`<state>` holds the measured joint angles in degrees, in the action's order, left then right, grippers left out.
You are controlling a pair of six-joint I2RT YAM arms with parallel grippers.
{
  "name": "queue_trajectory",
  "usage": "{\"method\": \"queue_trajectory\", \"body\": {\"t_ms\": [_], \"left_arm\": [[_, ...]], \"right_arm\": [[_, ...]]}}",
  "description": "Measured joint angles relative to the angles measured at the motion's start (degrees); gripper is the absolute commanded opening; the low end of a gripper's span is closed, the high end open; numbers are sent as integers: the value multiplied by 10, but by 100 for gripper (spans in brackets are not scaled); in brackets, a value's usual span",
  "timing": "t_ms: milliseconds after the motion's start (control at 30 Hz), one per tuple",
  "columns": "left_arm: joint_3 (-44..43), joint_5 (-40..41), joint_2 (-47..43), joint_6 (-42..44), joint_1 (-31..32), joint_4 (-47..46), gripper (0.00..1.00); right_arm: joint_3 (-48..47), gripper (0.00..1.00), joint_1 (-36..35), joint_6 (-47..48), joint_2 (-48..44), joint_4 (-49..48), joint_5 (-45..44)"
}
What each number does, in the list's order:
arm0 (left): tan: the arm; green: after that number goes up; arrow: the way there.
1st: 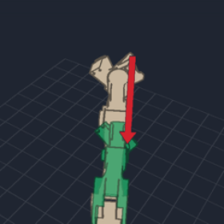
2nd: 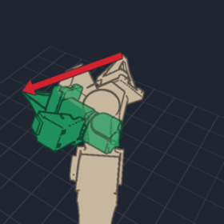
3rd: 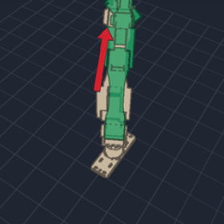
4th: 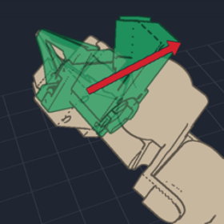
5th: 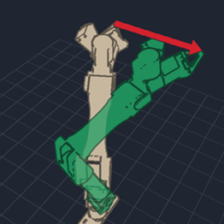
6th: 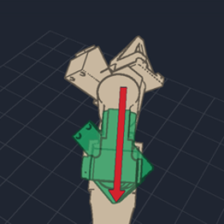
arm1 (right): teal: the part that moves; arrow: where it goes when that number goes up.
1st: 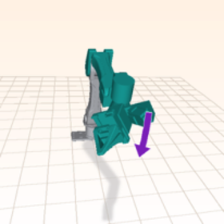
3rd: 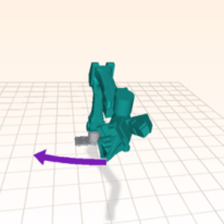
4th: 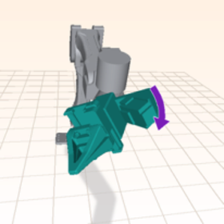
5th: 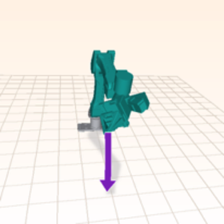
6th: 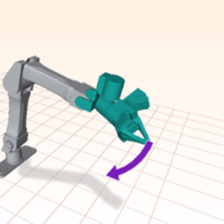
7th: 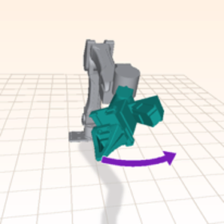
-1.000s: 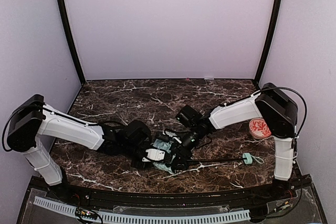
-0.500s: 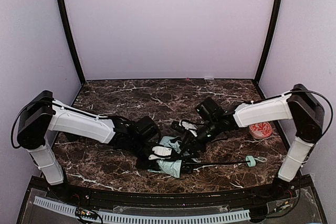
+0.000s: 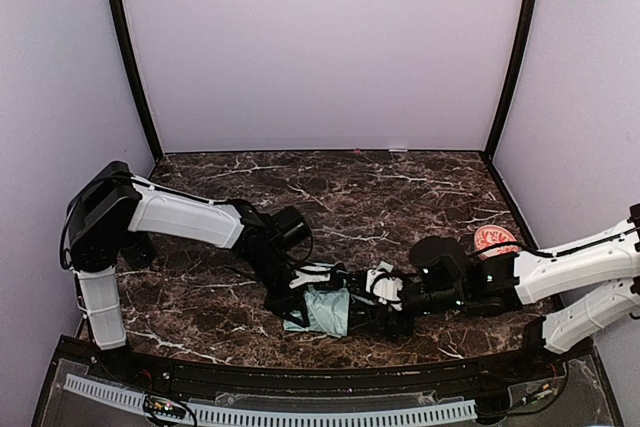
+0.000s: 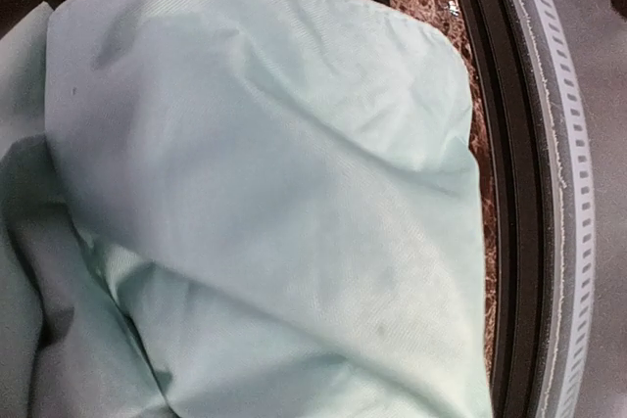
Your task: Put away the umbrella
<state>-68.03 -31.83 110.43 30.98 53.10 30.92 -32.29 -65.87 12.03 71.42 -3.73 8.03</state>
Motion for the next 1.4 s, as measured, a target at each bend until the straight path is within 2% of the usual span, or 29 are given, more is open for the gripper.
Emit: {"method": "queue_trajectory", "body": {"t_ms": [167,333,467,533,633,667,733,767,800,833,967,1100,1233,1333,1400], "left_arm": [[-15,-44,17,-9,-15,24,0],[-20,-74,28,-15,-23,41,0],[-21,-91,32,-17,-28,46,0],[-21,-98,35,-17,-30,49,0],[-22,-108,38,-18,-34,51,2],[-23,-110,39,-17,-35,54,9],[-23,-113,40,-15,-36,62,40],[-23,-114,40,-13,-36,65,53],[-23,-115,40,-15,-37,66,64],[-23,-118,38,-19,-37,67,70],[5,-98,-3,-70,-42,31,83],[109,9,-129,-124,-57,-76,96],[231,73,-311,-139,-69,-216,90],[293,82,-397,-115,-57,-303,86],[333,104,-436,-68,-28,-348,87]], "right_arm": [[-26,78,-53,32,77,-51,-87],[-84,78,-65,68,179,-56,-129],[-103,73,-69,90,227,-55,-154],[-113,68,-70,93,245,-51,-162],[-130,45,-71,100,273,-48,-167],[-134,37,-72,98,278,-46,-170],[-142,27,-72,105,280,-36,-169],[-145,24,-72,104,280,-31,-168],[-149,21,-72,102,279,-22,-165],[-152,19,-71,99,279,-17,-162],[-162,15,-63,70,279,-6,-139],[-168,13,-32,36,278,6,-76],[-185,12,7,5,286,34,6],[-203,12,40,-17,300,53,80],[-213,12,60,-31,312,62,125]]}}
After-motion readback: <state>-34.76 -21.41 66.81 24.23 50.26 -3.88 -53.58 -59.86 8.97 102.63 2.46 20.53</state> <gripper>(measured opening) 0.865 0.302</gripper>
